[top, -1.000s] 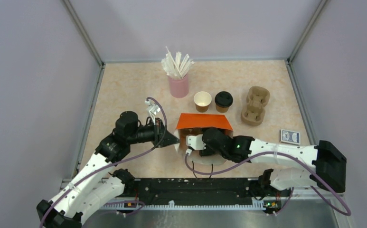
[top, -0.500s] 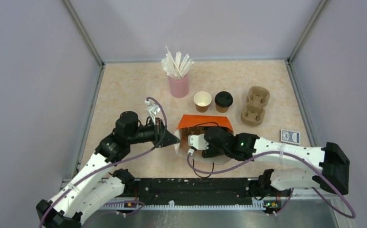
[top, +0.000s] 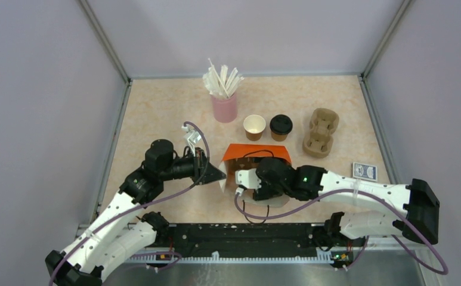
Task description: Pack the takeout coffee
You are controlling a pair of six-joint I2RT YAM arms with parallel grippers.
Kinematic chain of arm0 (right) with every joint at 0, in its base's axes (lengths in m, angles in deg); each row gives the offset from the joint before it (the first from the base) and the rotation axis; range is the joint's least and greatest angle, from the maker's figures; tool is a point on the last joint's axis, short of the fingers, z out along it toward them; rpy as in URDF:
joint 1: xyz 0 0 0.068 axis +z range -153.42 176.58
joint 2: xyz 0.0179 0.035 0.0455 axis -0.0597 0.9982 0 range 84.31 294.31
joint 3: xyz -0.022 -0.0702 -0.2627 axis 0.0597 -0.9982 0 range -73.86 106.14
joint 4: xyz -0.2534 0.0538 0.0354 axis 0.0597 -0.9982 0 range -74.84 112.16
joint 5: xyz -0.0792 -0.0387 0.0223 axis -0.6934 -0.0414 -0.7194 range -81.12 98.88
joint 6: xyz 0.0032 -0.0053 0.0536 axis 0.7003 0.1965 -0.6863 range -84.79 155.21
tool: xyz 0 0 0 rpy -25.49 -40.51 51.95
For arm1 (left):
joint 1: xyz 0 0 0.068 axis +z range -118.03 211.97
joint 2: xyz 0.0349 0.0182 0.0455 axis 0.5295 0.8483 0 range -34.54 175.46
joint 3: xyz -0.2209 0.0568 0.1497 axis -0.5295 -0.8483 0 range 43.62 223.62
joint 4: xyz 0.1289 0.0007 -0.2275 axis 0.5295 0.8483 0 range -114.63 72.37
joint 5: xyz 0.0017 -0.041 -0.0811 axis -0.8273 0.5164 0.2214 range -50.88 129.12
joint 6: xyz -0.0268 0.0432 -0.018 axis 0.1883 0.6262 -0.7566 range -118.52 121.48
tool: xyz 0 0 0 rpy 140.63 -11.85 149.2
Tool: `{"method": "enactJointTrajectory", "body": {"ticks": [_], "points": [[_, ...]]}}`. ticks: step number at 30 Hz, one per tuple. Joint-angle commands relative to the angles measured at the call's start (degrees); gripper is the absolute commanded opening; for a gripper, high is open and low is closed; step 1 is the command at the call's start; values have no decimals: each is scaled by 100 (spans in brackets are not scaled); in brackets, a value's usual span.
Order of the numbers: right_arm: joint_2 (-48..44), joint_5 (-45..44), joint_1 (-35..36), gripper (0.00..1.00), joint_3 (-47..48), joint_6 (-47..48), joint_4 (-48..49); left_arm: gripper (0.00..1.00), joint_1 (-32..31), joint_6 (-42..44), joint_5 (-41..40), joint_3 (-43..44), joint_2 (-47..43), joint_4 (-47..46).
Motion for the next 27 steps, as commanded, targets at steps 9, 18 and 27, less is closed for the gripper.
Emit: {"method": "enactJointTrajectory", "body": {"ticks": [9, 18, 27], "points": [[-157, 324, -71, 90, 605, -63, -290, 16, -27, 115, -35, 207, 74, -126], [-188, 604, -76, 87, 804, -66, -432, 16, -43, 135, -68, 225, 90, -87], [-358, 571, 2, 87, 874, -143, -534, 16, -62, 164, -69, 231, 150, -125]]}}
